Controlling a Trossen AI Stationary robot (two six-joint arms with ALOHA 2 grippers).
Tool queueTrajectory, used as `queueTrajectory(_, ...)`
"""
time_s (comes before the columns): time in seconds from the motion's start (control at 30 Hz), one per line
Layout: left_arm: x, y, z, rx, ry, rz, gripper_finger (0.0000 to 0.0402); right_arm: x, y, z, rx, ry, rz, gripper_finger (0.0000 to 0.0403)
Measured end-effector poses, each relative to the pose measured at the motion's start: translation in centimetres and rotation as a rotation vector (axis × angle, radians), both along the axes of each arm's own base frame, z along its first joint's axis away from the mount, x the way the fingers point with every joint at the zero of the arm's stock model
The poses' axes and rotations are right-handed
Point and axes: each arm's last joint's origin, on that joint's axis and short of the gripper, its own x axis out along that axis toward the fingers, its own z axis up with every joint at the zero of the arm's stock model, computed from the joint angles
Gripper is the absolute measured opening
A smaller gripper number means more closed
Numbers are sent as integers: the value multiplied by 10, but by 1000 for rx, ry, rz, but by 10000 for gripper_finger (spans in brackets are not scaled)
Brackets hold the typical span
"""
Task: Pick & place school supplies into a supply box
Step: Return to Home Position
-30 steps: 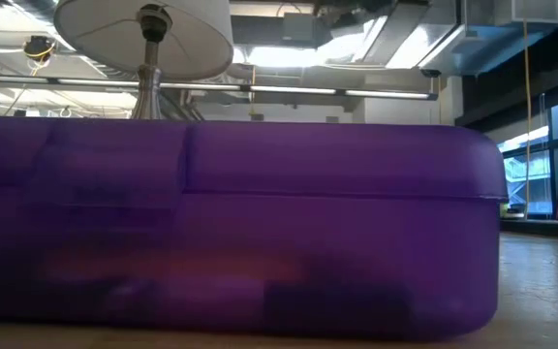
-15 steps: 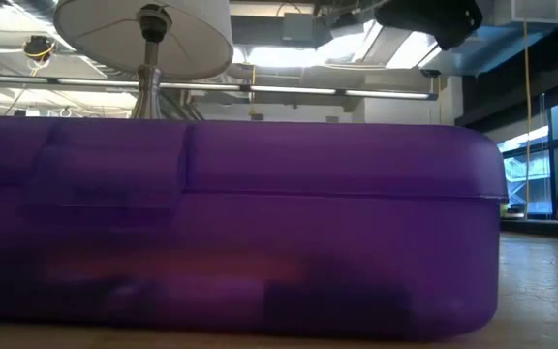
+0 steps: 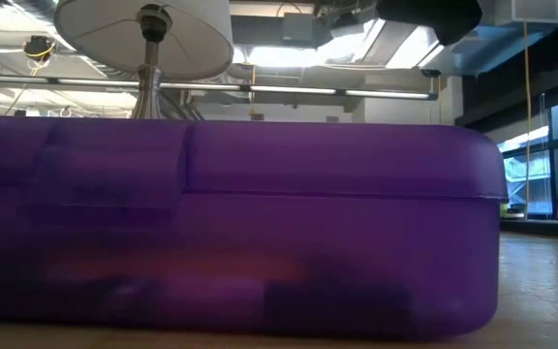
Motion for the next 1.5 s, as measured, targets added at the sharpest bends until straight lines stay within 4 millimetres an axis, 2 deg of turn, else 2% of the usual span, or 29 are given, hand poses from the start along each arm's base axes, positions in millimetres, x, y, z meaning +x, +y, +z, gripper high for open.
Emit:
queueTrajectory(0.27, 4, 8, 1, 71, -60, 311, 159, 0, 0, -1, -81, 8, 39, 150)
queueTrajectory(0.43, 4, 15, 2, 139, -77, 426, 131, -1, 0, 0, -127, 5, 61, 86)
queueTrajectory(0.57, -11, 27, 12, 194, -59, 484, 89, -5, -5, 2, -139, 45, 51, 47)
queueTrajectory(0.7, -34, 38, 30, 193, -88, 478, 52, -13, -12, 4, -144, 109, 54, 11)
queueTrajectory(0.8, -51, 52, 32, 179, -119, 488, 36, -20, -20, 13, -152, 127, 46, 8)
queueTrajectory(0.9, -67, 67, 17, 180, -124, 554, 27, -30, -30, 18, -139, 111, 37, 16)
queueTrajectory(1.0, -82, 77, 0, 136, -142, 595, 22, -45, -45, 14, -82, 88, 34, 13)
queueTrajectory(1.27, -116, 82, -23, 121, -207, 596, 21, -86, -80, -7, 63, -82, 6, 14)
queueTrajectory(1.5, -126, 80, -60, 25, -122, 501, 21, -100, -97, -20, 107, -128, -36, 5)
